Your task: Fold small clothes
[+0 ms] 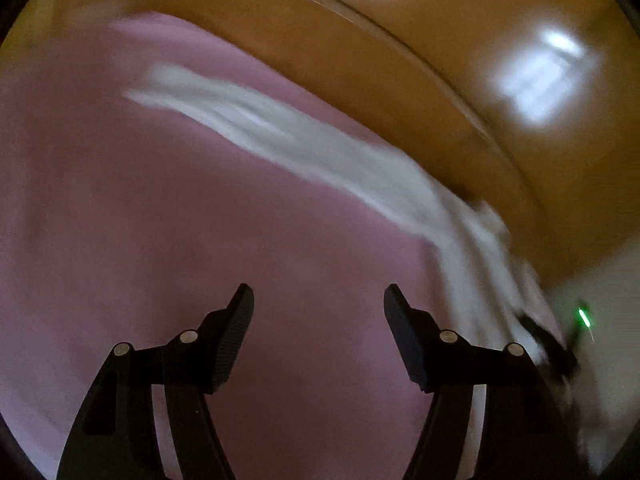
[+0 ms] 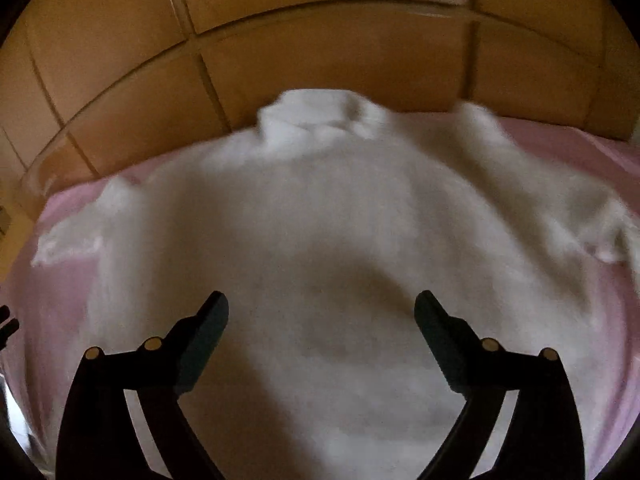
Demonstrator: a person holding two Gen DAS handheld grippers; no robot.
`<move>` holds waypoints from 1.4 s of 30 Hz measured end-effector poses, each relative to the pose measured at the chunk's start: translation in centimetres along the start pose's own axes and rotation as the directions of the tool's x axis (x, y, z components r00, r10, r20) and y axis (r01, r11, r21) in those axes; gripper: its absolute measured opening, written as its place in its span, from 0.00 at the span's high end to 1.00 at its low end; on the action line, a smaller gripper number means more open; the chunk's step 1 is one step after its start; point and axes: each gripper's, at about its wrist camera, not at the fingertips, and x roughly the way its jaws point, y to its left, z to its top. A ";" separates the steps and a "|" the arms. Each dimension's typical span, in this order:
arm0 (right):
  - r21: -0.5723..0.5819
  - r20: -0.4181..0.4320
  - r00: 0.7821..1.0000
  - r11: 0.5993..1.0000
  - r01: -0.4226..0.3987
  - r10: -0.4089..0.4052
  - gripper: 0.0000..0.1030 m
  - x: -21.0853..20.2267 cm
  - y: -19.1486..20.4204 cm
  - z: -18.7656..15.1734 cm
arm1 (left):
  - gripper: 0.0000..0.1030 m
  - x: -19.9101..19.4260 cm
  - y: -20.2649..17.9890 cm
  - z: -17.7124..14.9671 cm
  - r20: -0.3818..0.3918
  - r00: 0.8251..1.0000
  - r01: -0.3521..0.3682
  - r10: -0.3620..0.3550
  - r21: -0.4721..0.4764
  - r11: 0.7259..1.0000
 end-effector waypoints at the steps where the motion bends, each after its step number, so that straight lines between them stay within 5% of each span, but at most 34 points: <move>1: 0.005 0.002 1.000 1.000 0.028 -0.028 0.07 -1.2 -0.7 -1.1 | 0.36 0.2 -0.8 -1.2 -0.025 0.999 0.040 -0.040 0.017 0.999; 5: 0.057 -0.004 0.994 0.992 0.111 -0.111 0.04 -6.3 -5.7 -4.7 | 0.36 1.3 -4.3 -7.4 -0.156 0.959 0.249 -0.237 0.061 0.967; 8: 0.144 -0.053 0.990 0.980 0.138 -0.131 0.03 -9.2 -9.9 -8.4 | 0.36 1.5 -6.0 -11.0 -0.216 0.924 0.333 -0.315 0.052 0.941; 10: 0.183 -0.092 0.991 0.976 0.115 -0.100 0.03 -10.2 -11.5 -10.5 | 0.36 1.5 -7.0 -12.7 -0.241 0.908 0.366 -0.344 0.055 0.929; 14: 0.222 -0.111 0.994 0.975 0.013 0.013 0.07 -12.0 -11.7 -15.6 | 0.37 3.0 -8.6 -14.4 -0.255 0.903 0.373 -0.347 0.059 0.926; 15: 0.213 -0.108 0.994 0.977 -0.013 0.037 0.14 -12.4 -11.0 -16.2 | 0.42 3.4 -8.9 -14.4 -0.261 0.906 0.363 -0.335 0.069 0.929; 17: 0.197 -0.108 0.991 0.979 -0.057 0.080 0.32 -12.9 -9.4 -16.3 | 0.74 4.1 -9.8 -14.3 -0.289 0.907 0.349 -0.307 0.105 0.931; 19: 0.163 -0.112 0.989 0.983 -0.080 0.099 0.61 -12.9 -8.0 -16.1 | 0.94 4.3 -11.0 -14.1 -0.295 0.920 0.318 -0.259 0.169 0.933; 21: 0.139 -0.123 0.986 0.986 -0.091 0.109 0.87 -12.8 -7.4 -15.9 | 0.94 3.3 -12.2 -13.1 -0.280 0.915 0.347 -0.289 0.184 0.920; 25: 0.072 -0.031 0.992 0.990 -0.122 0.124 0.89 -16.2 -5.7 -13.5 | 0.95 -0.9 -14.3 -9.6 -0.197 0.883 0.460 -0.425 0.186 0.868; 29: 0.070 0.125 0.966 0.969 -0.237 0.227 0.89 -22.9 -5.8 -11.5 | 0.95 -4.6 -14.8 -8.4 -0.154 0.846 0.531 -0.510 0.164 0.831; 31: 0.082 0.137 0.960 0.963 -0.258 0.245 0.90 -23.8 -6.1 -11.7 | 0.95 -4.8 -13.8 -9.2 -0.163 0.830 0.552 -0.533 0.111 0.826; 35: 0.165 0.043 0.978 0.965 -0.206 0.202 0.90 -21.6 -7.7 -14.4 | 0.96 -1.3 -10.3 -13.1 -0.248 0.826 0.506 -0.506 -0.070 0.860; 38: 0.197 -0.030 0.984 0.967 -0.164 0.173 0.90 -19.4 -8.4 -16.4 | 0.96 1.0 -7.4 -15.9 -0.304 0.857 0.400 -0.416 -0.114 0.909; 40: 0.215 -0.062 0.985 0.966 -0.146 0.162 0.90 -18.1 -8.8 -17.1 | 0.95 1.8 -4.5 -16.2 -0.298 0.857 0.371 -0.421 -0.211 0.904; 42: 0.213 -0.077 0.986 0.968 -0.130 0.150 0.90 -17.5 -8.8 -17.4 | 0.93 1.2 -4.0 -15.5 -0.271 0.884 0.342 -0.381 -0.181 0.922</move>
